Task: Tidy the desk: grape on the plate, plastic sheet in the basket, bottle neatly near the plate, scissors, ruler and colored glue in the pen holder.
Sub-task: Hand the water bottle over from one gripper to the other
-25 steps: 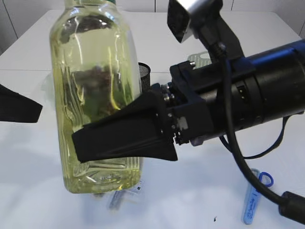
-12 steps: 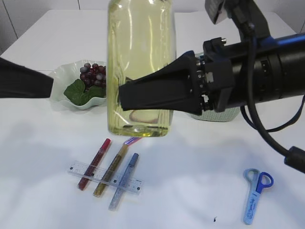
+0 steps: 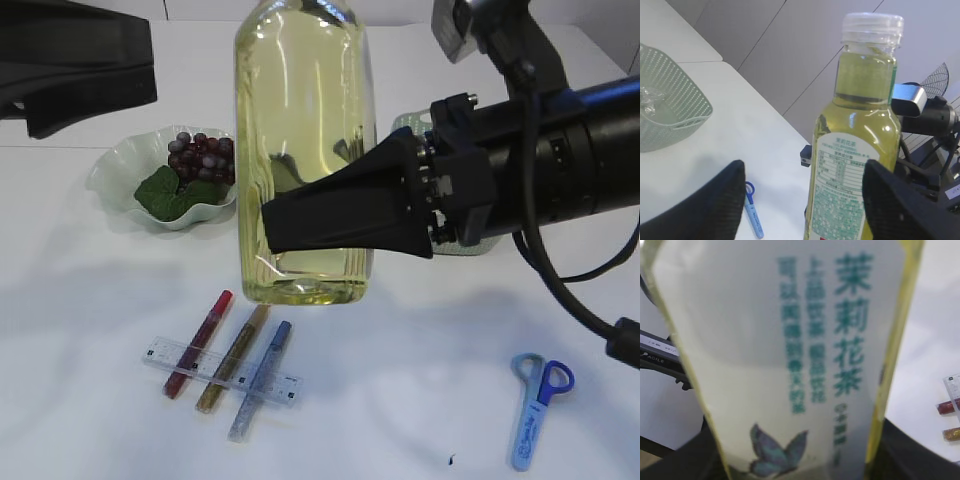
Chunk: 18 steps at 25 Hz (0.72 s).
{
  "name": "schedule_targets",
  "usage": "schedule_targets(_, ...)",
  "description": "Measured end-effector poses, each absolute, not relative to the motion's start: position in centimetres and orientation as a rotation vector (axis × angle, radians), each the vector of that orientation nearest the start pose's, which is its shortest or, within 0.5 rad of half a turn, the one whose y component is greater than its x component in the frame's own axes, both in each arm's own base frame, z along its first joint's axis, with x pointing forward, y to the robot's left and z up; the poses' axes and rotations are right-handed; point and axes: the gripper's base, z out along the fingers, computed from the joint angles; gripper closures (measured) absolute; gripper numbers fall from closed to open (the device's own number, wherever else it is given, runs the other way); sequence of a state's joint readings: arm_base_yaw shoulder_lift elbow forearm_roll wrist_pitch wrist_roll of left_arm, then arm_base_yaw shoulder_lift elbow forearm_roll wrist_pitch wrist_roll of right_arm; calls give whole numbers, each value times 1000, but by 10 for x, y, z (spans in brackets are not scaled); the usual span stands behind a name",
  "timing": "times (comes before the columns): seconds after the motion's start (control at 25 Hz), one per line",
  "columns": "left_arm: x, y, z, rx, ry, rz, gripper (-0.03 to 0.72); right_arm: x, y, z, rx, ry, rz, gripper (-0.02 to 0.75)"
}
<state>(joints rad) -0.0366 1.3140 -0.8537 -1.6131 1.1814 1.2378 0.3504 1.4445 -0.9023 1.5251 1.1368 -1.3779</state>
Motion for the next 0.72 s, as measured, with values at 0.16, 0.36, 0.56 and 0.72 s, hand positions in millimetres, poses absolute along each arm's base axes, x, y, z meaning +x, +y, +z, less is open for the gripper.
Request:
schedule_targets(0.16,242,-105,319,508,1823,-1455,121,226,170,297,-945,1849,1454,294)
schedule_targets(0.36,239,-116,320,536,1795,-1491,116,226,170,297,-944,1850,1455,294)
schedule_targets(0.56,241,-116,323,487,1776,-1522,115,225,170,297,-944,1851,1454,294)
schedule_targets(0.72,238,-123,323,500,1778,-1551,114,225,170,297,-942,1854,1457,294)
